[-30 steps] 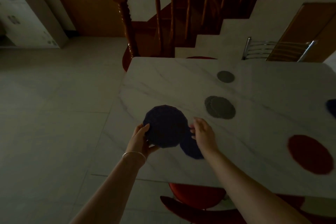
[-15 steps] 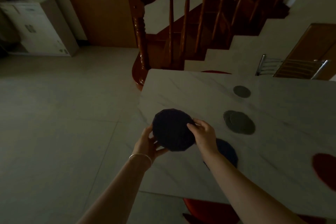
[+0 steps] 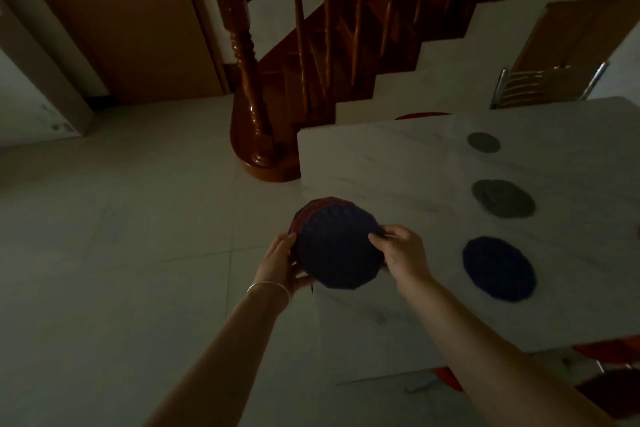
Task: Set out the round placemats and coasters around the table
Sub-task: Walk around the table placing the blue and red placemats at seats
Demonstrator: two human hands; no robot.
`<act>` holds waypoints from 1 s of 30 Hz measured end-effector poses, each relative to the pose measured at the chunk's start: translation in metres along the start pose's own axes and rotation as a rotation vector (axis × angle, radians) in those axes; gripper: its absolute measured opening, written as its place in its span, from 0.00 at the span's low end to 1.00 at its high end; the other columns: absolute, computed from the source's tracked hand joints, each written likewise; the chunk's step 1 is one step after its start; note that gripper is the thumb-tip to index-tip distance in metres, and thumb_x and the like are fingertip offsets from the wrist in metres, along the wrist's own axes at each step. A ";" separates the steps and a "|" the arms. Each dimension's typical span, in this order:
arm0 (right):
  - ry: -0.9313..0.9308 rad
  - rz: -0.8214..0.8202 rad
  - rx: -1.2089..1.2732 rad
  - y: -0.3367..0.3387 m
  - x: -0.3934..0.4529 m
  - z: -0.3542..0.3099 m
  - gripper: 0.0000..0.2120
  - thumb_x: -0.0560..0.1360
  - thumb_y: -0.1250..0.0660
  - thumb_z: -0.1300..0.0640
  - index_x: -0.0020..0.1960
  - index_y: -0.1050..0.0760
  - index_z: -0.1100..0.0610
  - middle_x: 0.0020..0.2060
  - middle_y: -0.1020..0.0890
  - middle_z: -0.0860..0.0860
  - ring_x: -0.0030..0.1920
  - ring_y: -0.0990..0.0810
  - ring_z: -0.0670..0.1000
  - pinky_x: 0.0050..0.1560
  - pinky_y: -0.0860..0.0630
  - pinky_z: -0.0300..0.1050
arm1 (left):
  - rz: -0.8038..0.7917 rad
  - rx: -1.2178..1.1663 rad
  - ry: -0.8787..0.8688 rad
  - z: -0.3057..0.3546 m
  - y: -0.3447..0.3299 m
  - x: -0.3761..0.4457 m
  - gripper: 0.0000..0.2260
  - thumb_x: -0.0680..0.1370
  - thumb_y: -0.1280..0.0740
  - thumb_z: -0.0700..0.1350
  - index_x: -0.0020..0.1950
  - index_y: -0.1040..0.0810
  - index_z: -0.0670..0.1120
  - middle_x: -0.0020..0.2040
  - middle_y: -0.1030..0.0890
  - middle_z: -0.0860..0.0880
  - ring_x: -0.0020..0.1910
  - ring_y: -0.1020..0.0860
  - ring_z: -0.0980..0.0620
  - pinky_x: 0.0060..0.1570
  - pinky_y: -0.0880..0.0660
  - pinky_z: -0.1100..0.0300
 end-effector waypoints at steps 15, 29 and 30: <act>-0.290 0.353 0.467 -0.045 0.089 0.028 0.09 0.79 0.41 0.64 0.58 0.28 0.59 0.63 0.26 0.61 0.60 0.24 0.63 0.46 0.24 0.55 | -0.030 -0.018 -0.012 0.112 0.045 0.119 0.05 0.79 0.39 0.49 0.50 0.24 0.55 0.54 0.22 0.46 0.50 0.21 0.44 0.32 0.20 0.50; -0.359 0.551 0.561 -0.076 0.094 0.054 0.07 0.79 0.41 0.62 0.54 0.26 0.62 0.55 0.22 0.61 0.48 0.22 0.58 0.45 0.21 0.52 | -0.170 0.174 0.154 0.139 -0.014 0.194 0.03 0.79 0.39 0.47 0.49 0.25 0.52 0.50 0.22 0.46 0.47 0.22 0.44 0.27 0.20 0.51; -0.363 0.573 0.575 -0.078 0.091 0.056 0.07 0.79 0.41 0.62 0.55 0.27 0.63 0.56 0.23 0.61 0.50 0.22 0.58 0.47 0.21 0.53 | -0.190 0.193 0.167 0.138 -0.017 0.199 0.04 0.79 0.39 0.47 0.49 0.25 0.53 0.50 0.22 0.46 0.47 0.22 0.44 0.28 0.20 0.51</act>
Point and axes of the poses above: each hand's wrist, its own x-axis towards the middle knuckle, its own y-axis out of the back of the hand, z = x × y, the point moved 5 cm from there along x, towards the middle knuckle
